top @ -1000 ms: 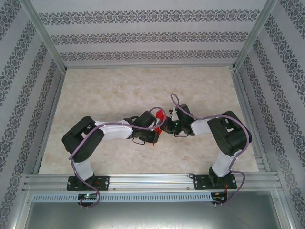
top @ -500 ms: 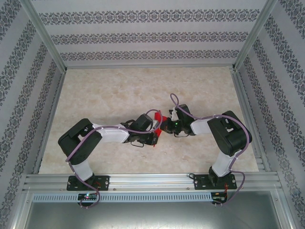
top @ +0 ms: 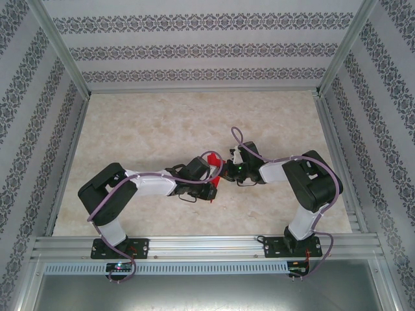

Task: Fold a paper plane with a square sheet of paper (pick it up from the middle)
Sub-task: Fold the wing for the fifth time at the center of the table.

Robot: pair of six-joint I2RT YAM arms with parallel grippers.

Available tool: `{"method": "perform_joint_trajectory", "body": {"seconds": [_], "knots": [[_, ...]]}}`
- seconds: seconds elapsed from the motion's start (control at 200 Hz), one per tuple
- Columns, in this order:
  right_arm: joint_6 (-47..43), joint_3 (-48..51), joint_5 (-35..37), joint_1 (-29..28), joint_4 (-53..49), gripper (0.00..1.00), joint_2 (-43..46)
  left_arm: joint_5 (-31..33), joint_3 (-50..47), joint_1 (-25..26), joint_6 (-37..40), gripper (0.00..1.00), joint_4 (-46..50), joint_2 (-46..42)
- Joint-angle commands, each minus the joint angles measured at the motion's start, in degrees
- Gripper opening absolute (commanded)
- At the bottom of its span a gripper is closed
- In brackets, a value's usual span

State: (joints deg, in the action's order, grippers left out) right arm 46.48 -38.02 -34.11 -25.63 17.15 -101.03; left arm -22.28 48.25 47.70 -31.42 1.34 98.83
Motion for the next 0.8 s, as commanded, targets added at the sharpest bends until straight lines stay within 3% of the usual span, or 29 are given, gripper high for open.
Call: {"method": "perform_joint_trajectory", "body": {"seconds": [0.0,0.12,0.28,0.794], "knots": [[-1.8,2.0,7.3,0.3,-9.5,0.04,-3.0,-1.4,1.5,1.4,-1.3,0.17,4.8,-2.6],[-1.7,1.9,7.1,0.2,-9.3,0.04,-3.4,0.1,1.6,1.5,-1.7,0.21,5.9,-4.6],[-1.9,1.4,7.1,0.2,-9.5,0.04,-3.8,2.5,0.5,1.4,-2.3,0.20,9.2,-5.5],[-2.1,1.1,7.5,0.1,-10.5,0.04,-3.5,-2.2,-0.8,1.5,-2.6,0.14,4.5,-3.1]]}}
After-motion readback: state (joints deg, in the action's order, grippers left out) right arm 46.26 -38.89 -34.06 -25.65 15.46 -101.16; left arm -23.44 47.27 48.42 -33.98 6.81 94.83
